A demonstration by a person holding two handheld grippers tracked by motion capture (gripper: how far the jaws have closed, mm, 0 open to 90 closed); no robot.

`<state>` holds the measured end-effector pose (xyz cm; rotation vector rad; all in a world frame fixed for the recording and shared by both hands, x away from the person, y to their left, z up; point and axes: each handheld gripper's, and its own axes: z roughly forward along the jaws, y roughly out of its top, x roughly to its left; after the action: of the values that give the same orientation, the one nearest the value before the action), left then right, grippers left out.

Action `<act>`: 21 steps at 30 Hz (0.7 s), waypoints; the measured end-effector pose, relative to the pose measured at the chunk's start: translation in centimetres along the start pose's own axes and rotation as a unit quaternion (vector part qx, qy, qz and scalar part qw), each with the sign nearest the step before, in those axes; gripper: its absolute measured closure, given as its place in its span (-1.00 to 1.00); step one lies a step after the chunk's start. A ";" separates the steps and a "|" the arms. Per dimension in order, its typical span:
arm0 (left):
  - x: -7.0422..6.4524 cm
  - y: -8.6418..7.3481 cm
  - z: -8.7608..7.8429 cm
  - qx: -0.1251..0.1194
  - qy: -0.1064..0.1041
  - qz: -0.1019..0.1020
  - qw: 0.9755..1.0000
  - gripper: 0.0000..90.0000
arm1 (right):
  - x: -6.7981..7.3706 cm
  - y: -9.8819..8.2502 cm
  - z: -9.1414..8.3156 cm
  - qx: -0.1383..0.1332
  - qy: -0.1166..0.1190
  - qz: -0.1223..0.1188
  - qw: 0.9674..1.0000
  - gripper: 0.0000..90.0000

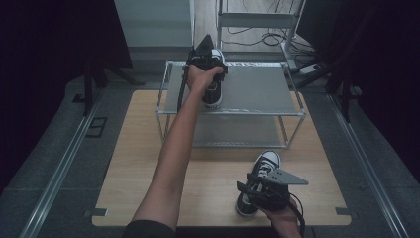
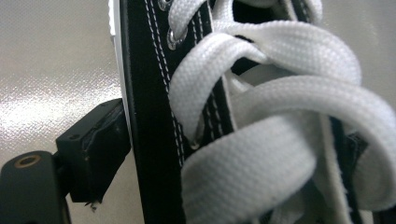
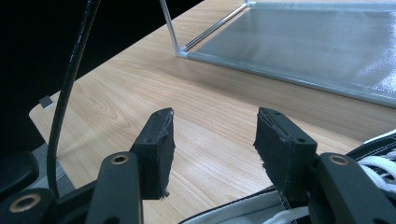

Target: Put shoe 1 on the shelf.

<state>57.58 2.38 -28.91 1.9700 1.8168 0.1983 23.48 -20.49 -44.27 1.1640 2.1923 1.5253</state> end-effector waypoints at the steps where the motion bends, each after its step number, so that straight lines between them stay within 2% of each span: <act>1: 0.1 0.1 0.1 0.003 0.000 -0.001 1.000 -0.71 | 0.0 0.0 0.0 0.001 0.000 0.001 1.000 0.04; 10: 0.2 0.4 0.9 0.024 0.004 -0.011 1.000 -0.72 | -0.1 -0.1 0.3 0.006 0.000 0.002 1.000 0.03; 21: -0.1 0.3 1.2 0.027 0.014 -0.008 1.000 -0.73 | -0.1 -0.1 0.3 0.005 0.000 0.002 1.000 0.03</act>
<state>58.37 2.00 -29.83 1.9986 1.8731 0.1731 23.66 -20.33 -44.56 1.1731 2.2012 1.5182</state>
